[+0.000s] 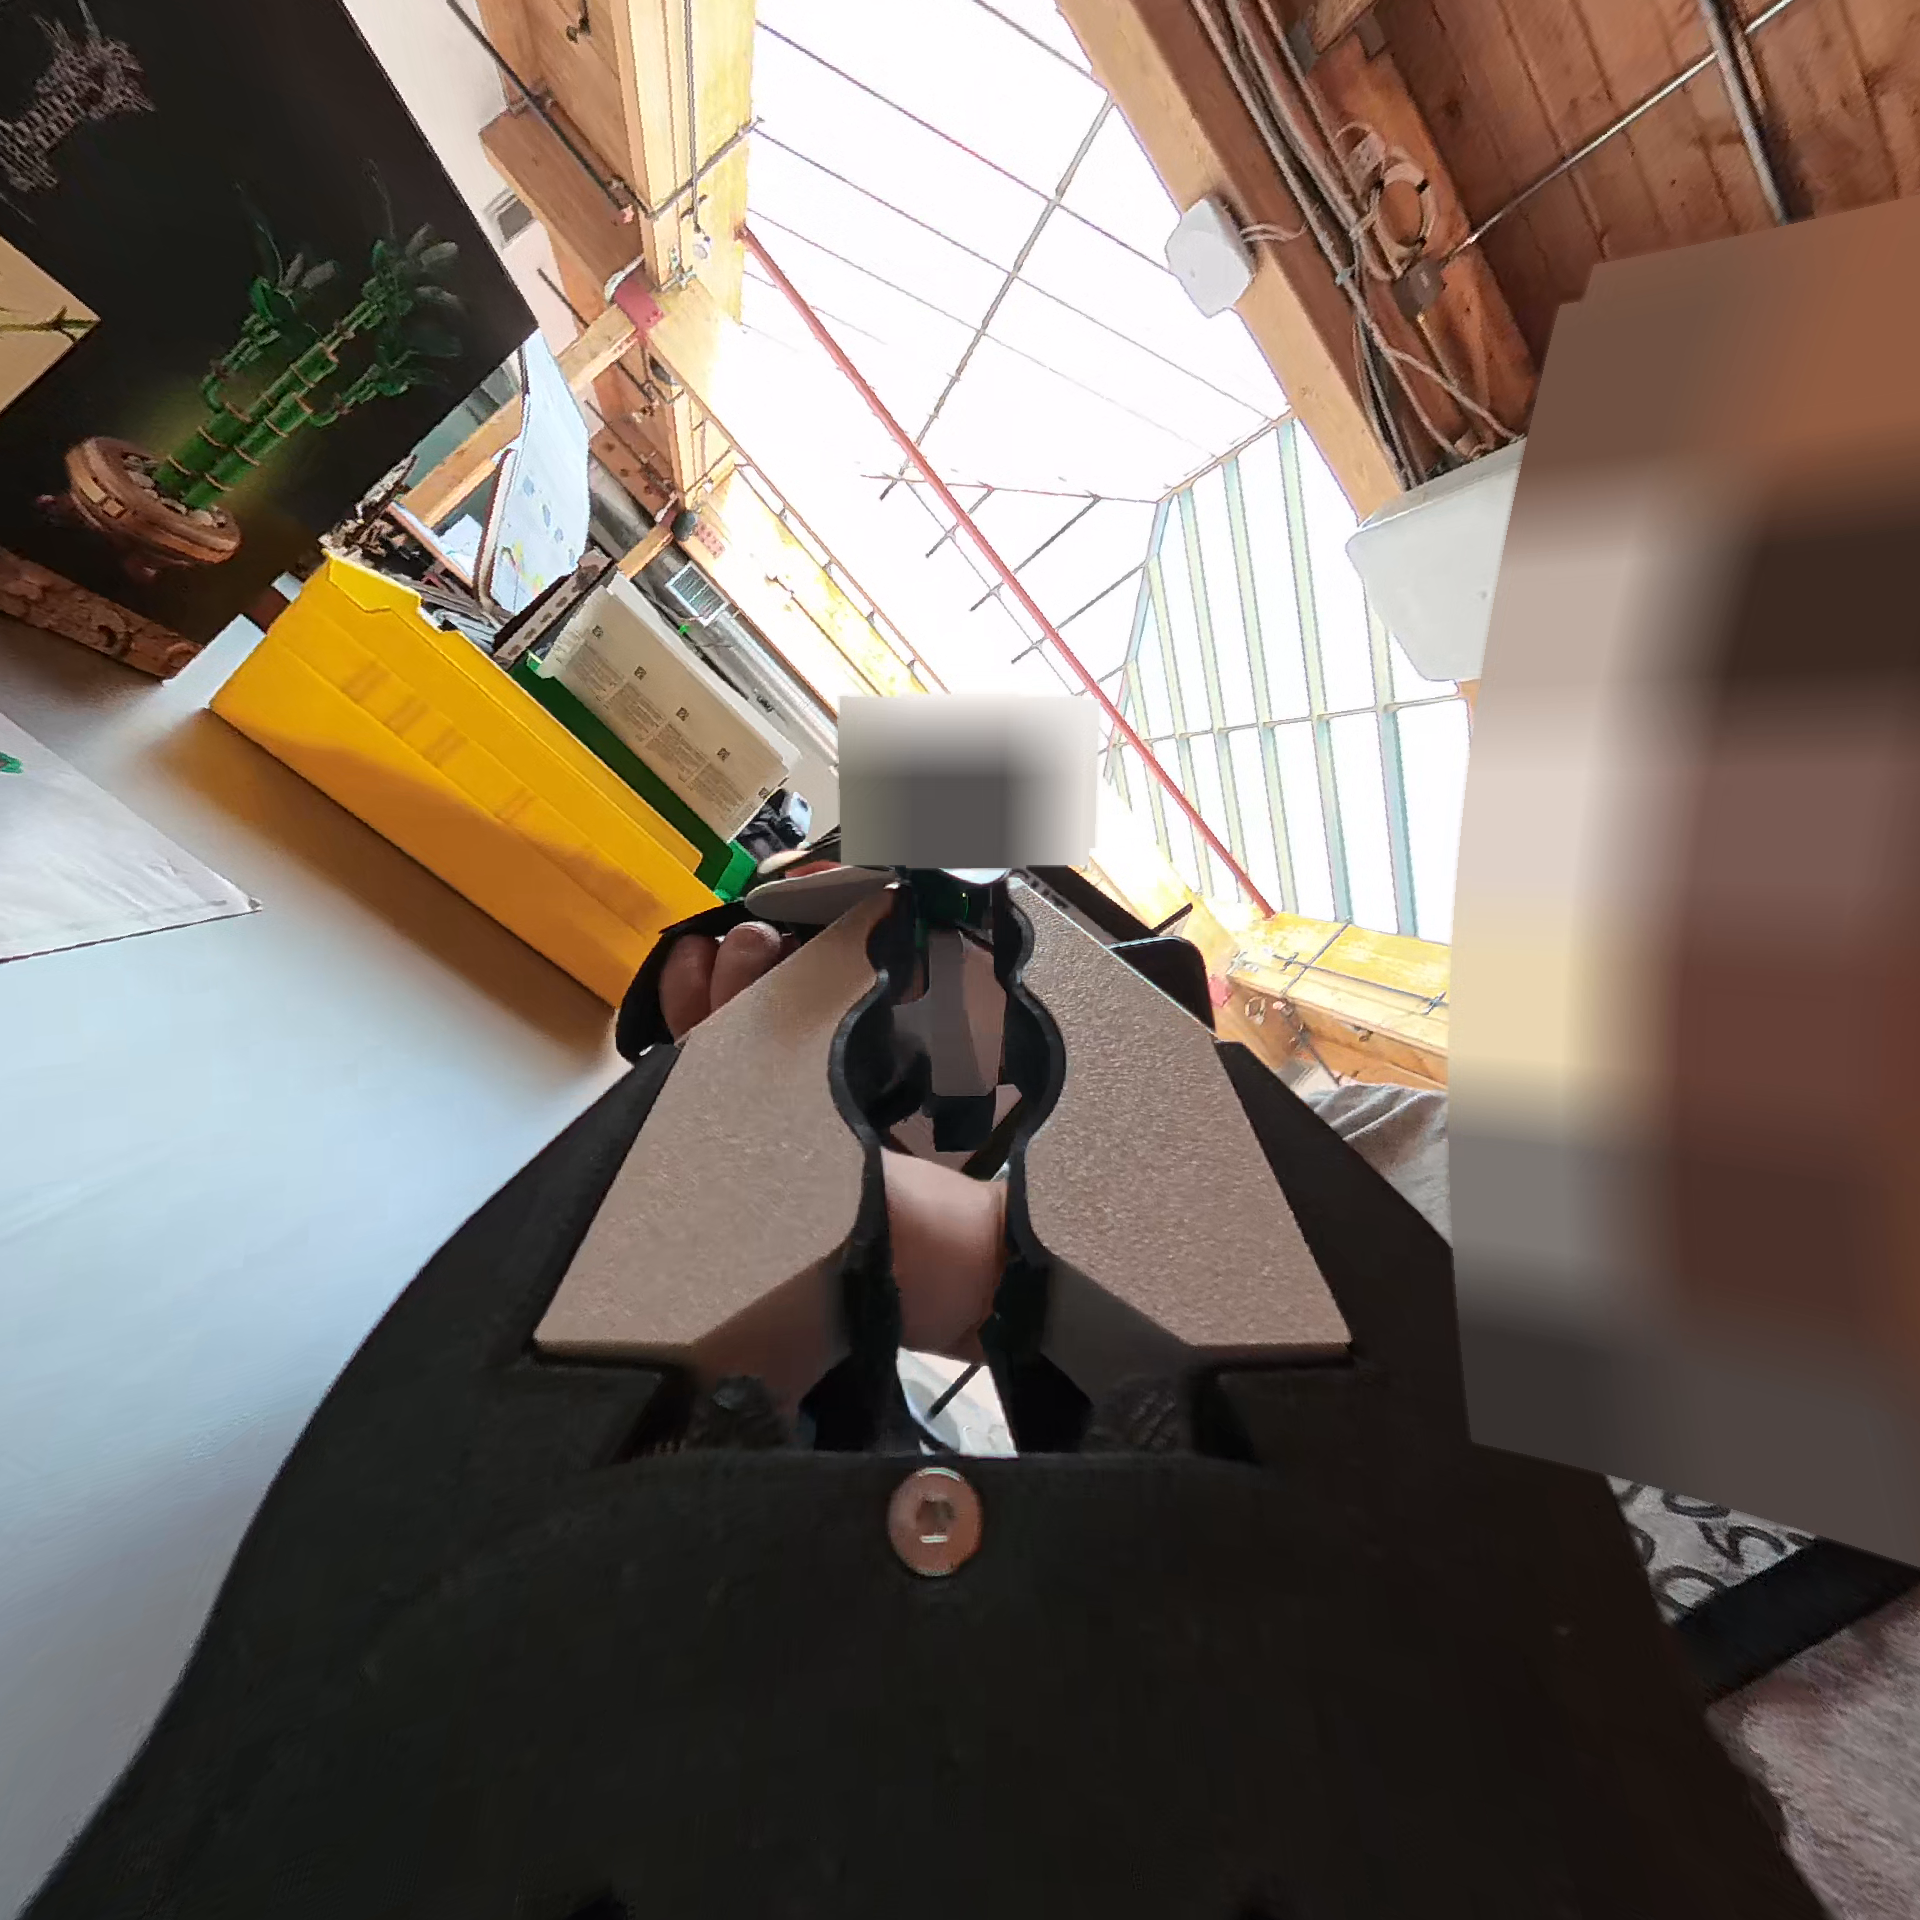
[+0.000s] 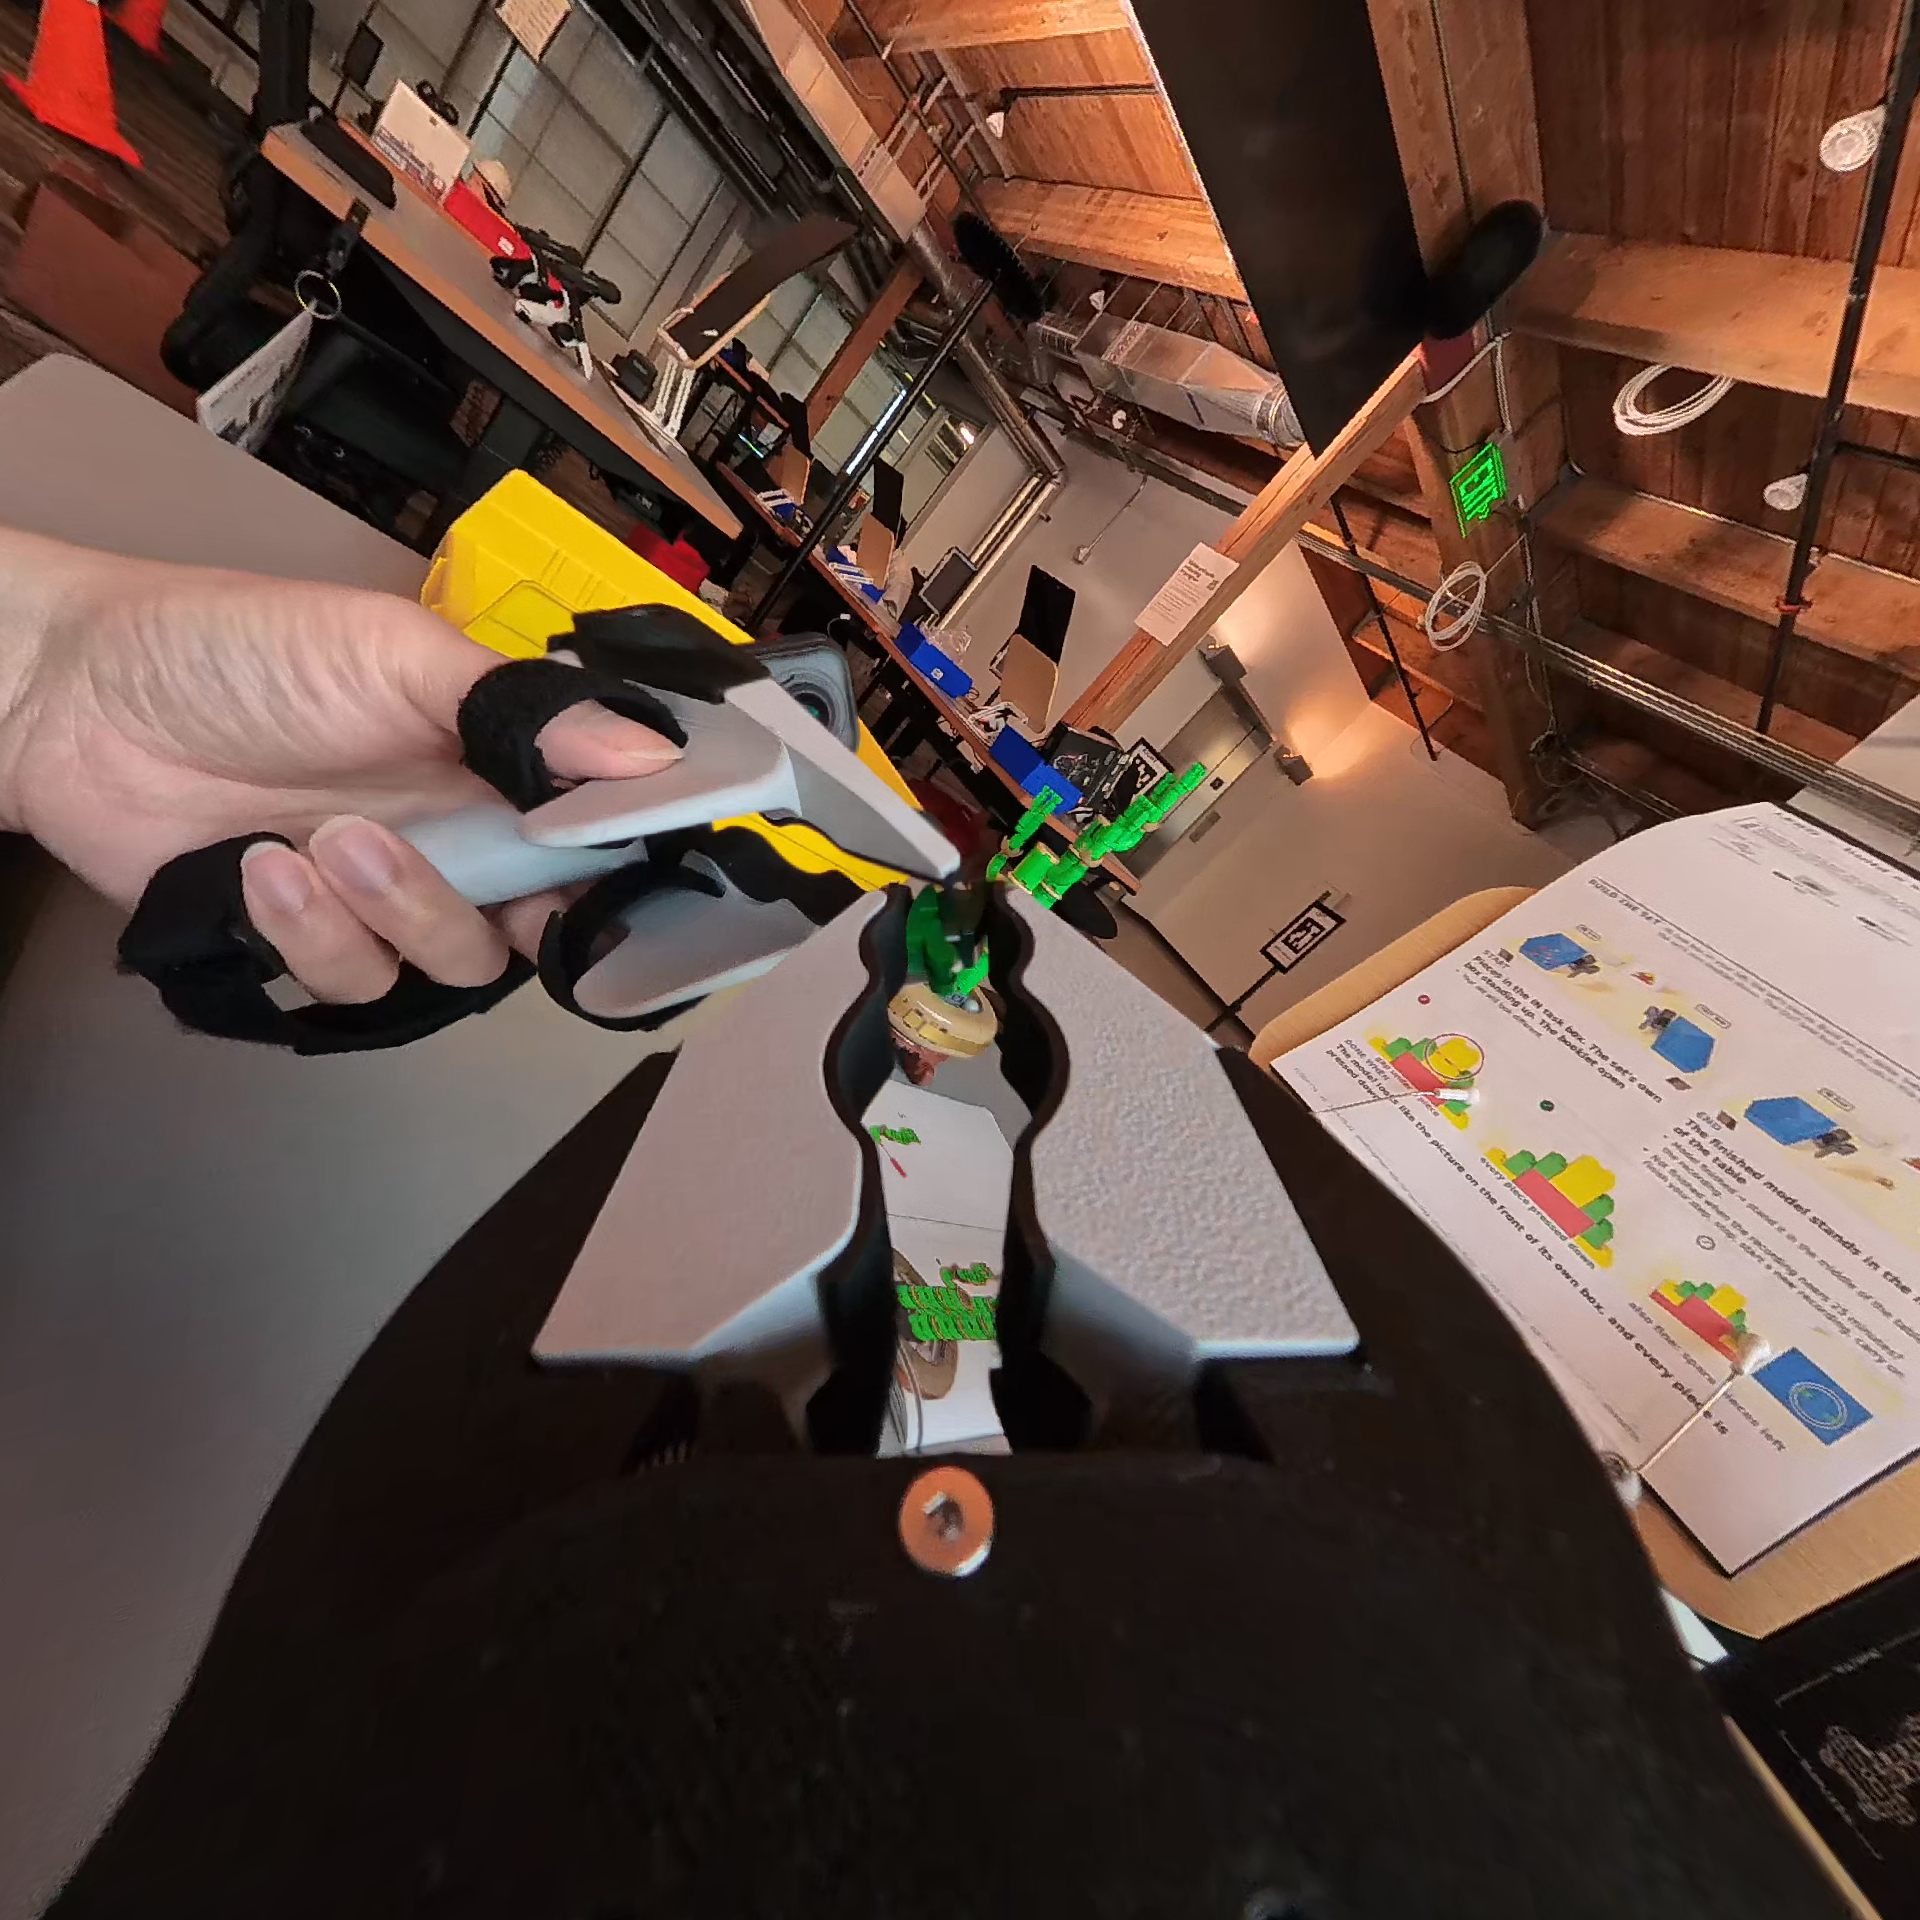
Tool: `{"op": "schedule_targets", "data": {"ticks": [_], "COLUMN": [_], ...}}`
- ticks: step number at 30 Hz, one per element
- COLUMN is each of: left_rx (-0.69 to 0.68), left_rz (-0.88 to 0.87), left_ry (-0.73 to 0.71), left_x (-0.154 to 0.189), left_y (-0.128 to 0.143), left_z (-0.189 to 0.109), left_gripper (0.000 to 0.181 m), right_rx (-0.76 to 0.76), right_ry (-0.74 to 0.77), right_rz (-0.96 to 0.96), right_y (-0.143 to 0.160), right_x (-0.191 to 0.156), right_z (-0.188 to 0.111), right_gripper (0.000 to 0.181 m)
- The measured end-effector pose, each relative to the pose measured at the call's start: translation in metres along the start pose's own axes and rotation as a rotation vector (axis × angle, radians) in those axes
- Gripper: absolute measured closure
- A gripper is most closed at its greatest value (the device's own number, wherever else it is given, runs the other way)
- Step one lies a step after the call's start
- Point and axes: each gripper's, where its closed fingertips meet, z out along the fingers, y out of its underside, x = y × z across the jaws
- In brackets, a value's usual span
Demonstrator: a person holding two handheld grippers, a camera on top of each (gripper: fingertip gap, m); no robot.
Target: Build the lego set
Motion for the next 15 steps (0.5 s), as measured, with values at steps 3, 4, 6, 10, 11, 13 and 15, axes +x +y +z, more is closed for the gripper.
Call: {"op": "schedule_targets", "data": {"ticks": [3,4,6,10,11,13,15], "left_rx": [-0.013,-0.02,-0.031,-0.053,-0.055,-0.058,-0.059], "left_rz": [0.038,0.052,0.073,0.057,0.055,0.051,0.047], "left_ry": [-0.053,-0.071,-0.095,-0.088,-0.086,-0.085,-0.083], "left_x": [-0.0053,-0.0068,-0.0083,-0.0078,-0.0075,-0.0075,-0.0073], "left_y": [0.0013,0.0017,0.0027,0.006,0.0064,0.0067,0.0067], "left_z": [-0.0006,-0.0012,-0.0016,-0.0008,-0.0006,-0.0009,-0.0012], "left_gripper": [0.173,0.174,0.174,0.175,0.175,0.175,0.175], "right_rx": [-0.025,-0.03,-0.031,-0.03,-0.03,-0.033,-0.034], "right_ry": [0.005,0.001,-0.014,-0.031,-0.036,-0.039,-0.048], "right_rz": [-0.027,-0.035,-0.038,-0.05,-0.055,-0.059,-0.045], "right_y": [0.0045,0.0058,0.0064,0.0057,0.0054,0.0056,0.0058], "right_x": [-0.0006,-0.0014,-0.0018,-0.0017,-0.0028,-0.004,-0.0043], "right_z": [0.0008,0.0009,0.0003,-0.002,-0.0022,-0.0019,-0.0016], "right_gripper": [0.168,0.168,0.168,0.164,0.166,0.167,0.167]}}
